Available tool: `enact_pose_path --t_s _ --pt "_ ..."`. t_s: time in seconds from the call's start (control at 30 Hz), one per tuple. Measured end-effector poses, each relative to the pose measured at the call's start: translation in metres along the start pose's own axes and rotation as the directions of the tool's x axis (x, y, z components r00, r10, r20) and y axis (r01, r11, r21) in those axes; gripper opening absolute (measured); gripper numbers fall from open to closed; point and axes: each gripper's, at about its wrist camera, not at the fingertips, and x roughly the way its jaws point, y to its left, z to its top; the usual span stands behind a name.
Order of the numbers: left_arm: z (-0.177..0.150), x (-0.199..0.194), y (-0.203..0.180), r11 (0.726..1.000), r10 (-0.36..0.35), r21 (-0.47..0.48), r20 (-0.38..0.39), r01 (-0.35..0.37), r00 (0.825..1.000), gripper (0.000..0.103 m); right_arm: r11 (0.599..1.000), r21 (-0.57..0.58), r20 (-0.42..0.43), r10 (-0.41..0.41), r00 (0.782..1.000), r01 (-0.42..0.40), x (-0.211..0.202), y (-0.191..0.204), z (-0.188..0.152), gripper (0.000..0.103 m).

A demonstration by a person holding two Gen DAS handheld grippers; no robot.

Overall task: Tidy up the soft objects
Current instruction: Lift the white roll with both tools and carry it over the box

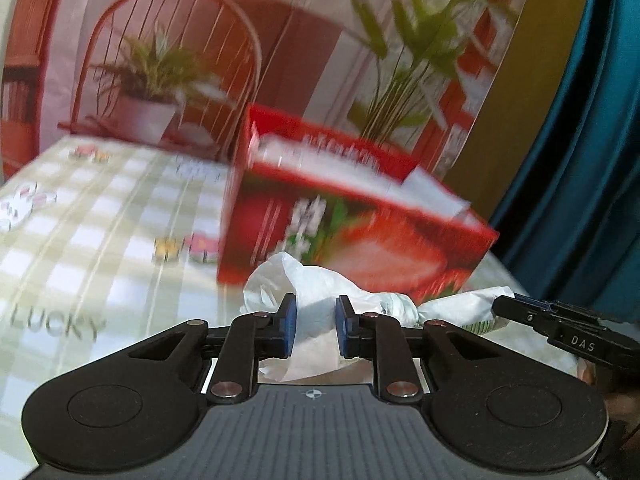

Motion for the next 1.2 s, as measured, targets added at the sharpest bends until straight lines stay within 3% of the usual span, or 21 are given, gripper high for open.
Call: enact_pose_path --t_s 0.37,0.53,0.67,0.87,1.1,1.13,1.17,1.2 --pt "0.083 -0.005 -0.032 0.991 -0.050 0.132 0.173 0.027 0.984 0.021 0.997 -0.070 0.184 -0.017 0.983 0.031 -0.008 -0.010 0.080 0.012" --pt "0.105 0.020 -0.039 0.988 -0.031 0.154 0.160 0.006 0.987 0.021 0.997 -0.061 0.231 -0.036 0.972 0.052 0.005 -0.019 0.107 0.012" --pt "0.109 0.050 -0.037 0.986 0.000 0.165 0.079 -0.013 0.997 0.021 0.998 -0.038 0.192 -0.041 0.980 0.049 0.028 -0.029 0.116 0.011" --pt "0.106 0.087 -0.022 0.992 0.045 0.121 -0.021 -0.042 0.999 0.021 0.999 0.002 0.055 -0.038 0.998 0.038 0.068 -0.039 0.104 0.011" --pt "0.109 0.103 -0.020 0.988 0.063 0.143 -0.042 -0.056 0.997 0.023 0.996 0.042 0.005 -0.076 0.997 0.076 0.088 -0.048 0.092 0.012" --pt "0.109 0.103 -0.021 0.987 0.061 0.150 -0.039 -0.054 0.997 0.025 0.996 0.037 0.007 -0.077 0.997 0.077 0.087 -0.048 0.092 0.013" --pt "0.110 0.101 -0.022 0.986 0.063 0.159 -0.039 -0.056 0.997 0.036 0.996 0.031 0.014 -0.081 0.997 0.080 0.086 -0.047 0.092 0.015" --pt "0.110 0.100 -0.023 0.985 0.064 0.165 -0.037 -0.057 0.997 0.054 0.996 0.027 0.021 -0.084 0.996 0.083 0.084 -0.047 0.092 0.018"
